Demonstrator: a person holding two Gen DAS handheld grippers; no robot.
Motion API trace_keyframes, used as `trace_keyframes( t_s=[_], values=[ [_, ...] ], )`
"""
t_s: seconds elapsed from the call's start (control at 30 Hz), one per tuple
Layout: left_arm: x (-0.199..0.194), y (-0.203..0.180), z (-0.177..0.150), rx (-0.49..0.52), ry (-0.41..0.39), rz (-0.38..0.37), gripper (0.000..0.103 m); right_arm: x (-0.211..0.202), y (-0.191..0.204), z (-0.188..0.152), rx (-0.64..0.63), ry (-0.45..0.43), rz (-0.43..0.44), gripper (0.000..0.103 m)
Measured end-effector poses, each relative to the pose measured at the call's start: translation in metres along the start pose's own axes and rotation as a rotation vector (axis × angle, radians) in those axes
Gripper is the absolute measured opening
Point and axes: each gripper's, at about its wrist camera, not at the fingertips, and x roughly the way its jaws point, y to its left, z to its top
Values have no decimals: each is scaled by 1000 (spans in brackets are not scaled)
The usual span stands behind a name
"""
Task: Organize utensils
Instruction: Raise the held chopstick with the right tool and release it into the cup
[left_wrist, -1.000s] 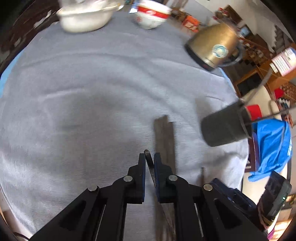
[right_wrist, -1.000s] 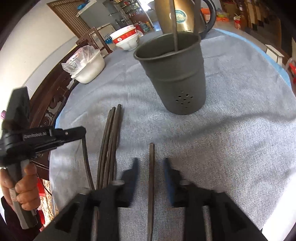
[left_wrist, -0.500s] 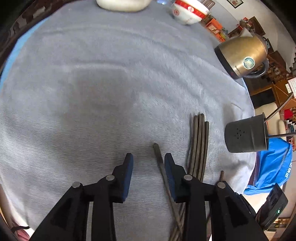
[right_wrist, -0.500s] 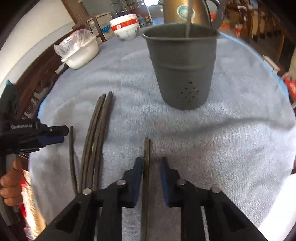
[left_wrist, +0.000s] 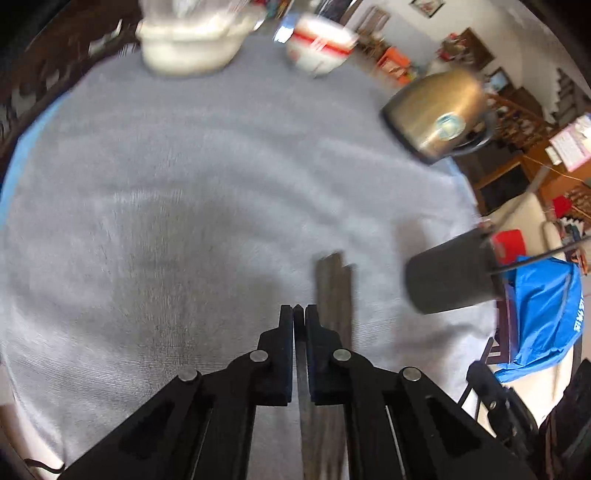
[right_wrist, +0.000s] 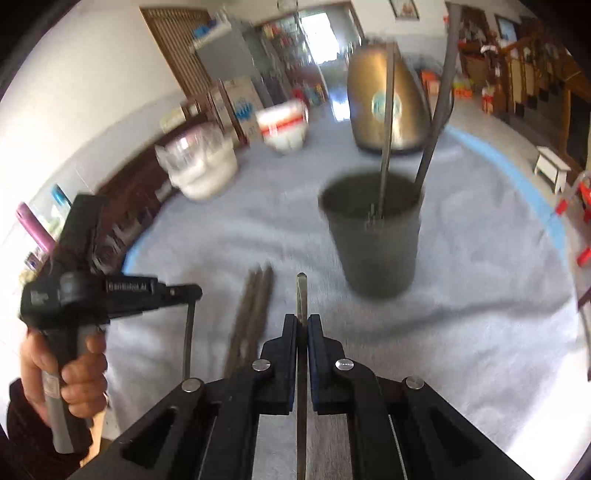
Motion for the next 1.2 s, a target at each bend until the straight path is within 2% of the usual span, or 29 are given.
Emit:
trace_keyframes(
  t_s=[0.27, 0.47, 0.67, 0.77, 0.87, 1.0, 1.1, 1.2],
  values=[
    [-102, -62, 7, 157, -219, -72, 6, -85, 2, 34, 33, -308, 49, 6],
    [-146, -106, 18, 235, -353, -104, 6, -123, 5, 51, 37, -532, 29, 6],
    [-172, -142, 32, 269, -490, -115, 6, -132, 11, 73, 32, -746, -47, 6],
    [-182, -154, 36, 274, -544, -145, 6, -137, 15, 80, 21, -871, -126, 6],
    [-188, -164, 41, 271, -600, -176, 6, -137, 20, 88, 21, -953, -187, 6],
    [-176, -174, 47, 267, -623, -175, 6, -116, 25, 108, 18, -984, -266, 6],
    [-148, -171, 50, 250, -587, -154, 6, -88, 22, 120, 26, -921, -283, 6],
    [-126, -164, 48, 230, -529, -133, 6, -66, 16, 119, 41, -848, -280, 6]
  ],
)
